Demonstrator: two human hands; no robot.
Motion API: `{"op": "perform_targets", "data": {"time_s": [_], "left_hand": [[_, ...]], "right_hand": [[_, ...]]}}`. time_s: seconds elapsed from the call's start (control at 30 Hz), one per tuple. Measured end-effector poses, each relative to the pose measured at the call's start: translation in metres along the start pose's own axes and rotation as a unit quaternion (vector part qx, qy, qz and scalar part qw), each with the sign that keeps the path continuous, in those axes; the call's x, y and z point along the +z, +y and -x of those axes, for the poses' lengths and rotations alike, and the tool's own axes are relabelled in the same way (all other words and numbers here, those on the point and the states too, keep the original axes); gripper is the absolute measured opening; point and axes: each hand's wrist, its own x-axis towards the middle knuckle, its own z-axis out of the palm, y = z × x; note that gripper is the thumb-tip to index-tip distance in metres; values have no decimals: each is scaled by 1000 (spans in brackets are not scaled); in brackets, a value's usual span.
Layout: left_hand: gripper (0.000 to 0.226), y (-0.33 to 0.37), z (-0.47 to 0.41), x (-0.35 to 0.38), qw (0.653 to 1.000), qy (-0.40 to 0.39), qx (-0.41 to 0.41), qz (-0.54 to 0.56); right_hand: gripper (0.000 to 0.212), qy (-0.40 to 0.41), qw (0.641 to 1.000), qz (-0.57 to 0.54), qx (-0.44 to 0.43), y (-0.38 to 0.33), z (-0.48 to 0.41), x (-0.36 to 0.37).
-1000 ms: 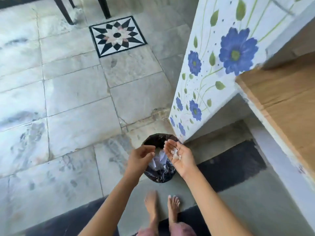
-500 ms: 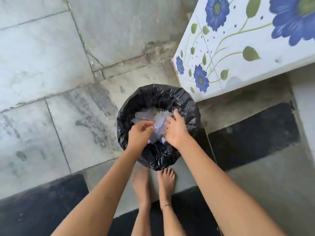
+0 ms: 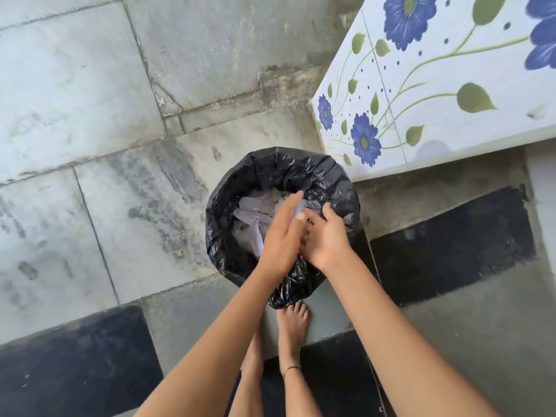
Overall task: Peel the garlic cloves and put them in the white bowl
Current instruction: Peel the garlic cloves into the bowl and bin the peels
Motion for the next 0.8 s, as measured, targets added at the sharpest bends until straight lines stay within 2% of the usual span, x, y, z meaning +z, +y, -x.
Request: {"op": "perform_targets", "data": {"time_s": [0.07,0.13,0.2,0.27,0.4,0.5,0.6,0.8], "left_hand": [[42,-8,8,9,997,-56,36,-39],[40,-24,3,-3,993,-15,-38,-107],[39,-30,1,-20,977,40,-117,-174],[39,-23,6,-30,976,51,-108,-182],[42,19,36,-44,972,73,-56,-218],[43,72,72,-59,964,91,-31,-247],[41,139,113,-66,957,91,1,-277],[45,289,238,-63,948,95,113,-281]], "right_hand": [[63,-2,1000,-19,9,-1,-3,4],[62,-23,1000,-1,-5,1,-2,6],[58,-27,996,78,-43,5,5,3],[49,31,983,167,-75,9,11,-3],[32,122,957,246,-98,14,37,-15],[21,139,921,326,-159,13,89,-10],[36,130,875,404,-232,5,160,5],[39,129,753,467,-446,-13,366,17]]}}
